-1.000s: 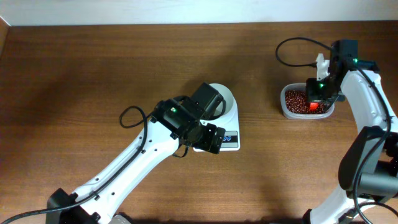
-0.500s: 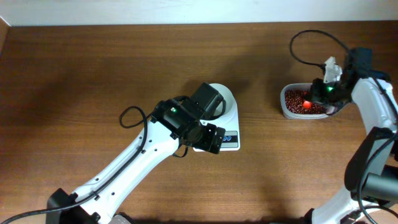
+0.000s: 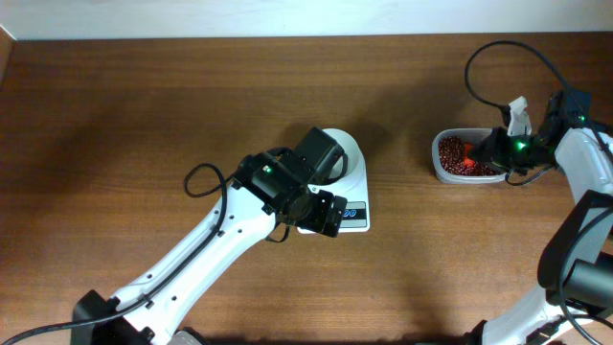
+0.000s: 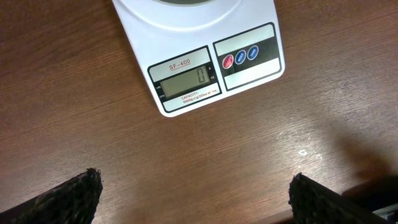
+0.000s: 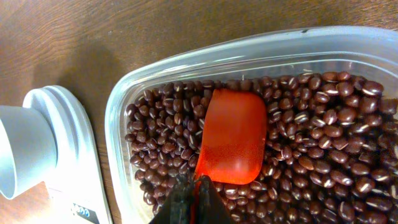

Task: Scoop item into bowl and weigh 50g on scale
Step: 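Raise filled scoop out of tub with right gripper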

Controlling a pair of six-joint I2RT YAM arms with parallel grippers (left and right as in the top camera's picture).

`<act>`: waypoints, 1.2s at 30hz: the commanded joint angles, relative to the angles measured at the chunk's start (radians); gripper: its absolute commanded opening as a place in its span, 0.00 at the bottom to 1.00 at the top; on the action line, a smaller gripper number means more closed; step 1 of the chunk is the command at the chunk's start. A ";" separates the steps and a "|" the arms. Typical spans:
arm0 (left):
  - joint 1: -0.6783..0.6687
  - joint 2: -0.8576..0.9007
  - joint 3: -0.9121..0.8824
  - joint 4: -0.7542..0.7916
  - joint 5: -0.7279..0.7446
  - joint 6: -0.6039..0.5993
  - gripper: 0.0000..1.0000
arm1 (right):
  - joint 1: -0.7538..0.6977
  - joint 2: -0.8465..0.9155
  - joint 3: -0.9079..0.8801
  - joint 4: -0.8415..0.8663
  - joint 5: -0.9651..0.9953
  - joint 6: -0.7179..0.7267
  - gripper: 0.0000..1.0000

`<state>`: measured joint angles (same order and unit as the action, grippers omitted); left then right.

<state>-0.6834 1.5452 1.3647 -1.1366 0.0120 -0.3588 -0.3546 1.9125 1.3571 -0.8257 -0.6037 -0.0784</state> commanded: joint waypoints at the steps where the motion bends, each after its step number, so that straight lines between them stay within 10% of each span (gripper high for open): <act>1: -0.001 -0.019 -0.005 0.001 0.007 0.009 0.99 | 0.019 0.020 -0.035 -0.023 -0.101 -0.004 0.04; 36: -0.001 -0.019 -0.005 0.001 0.007 0.009 0.99 | -0.282 0.020 -0.035 -0.035 -0.455 -0.019 0.04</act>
<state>-0.6834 1.5452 1.3647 -1.1366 0.0120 -0.3588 -0.6277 1.9240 1.3289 -0.8516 -1.0050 -0.0853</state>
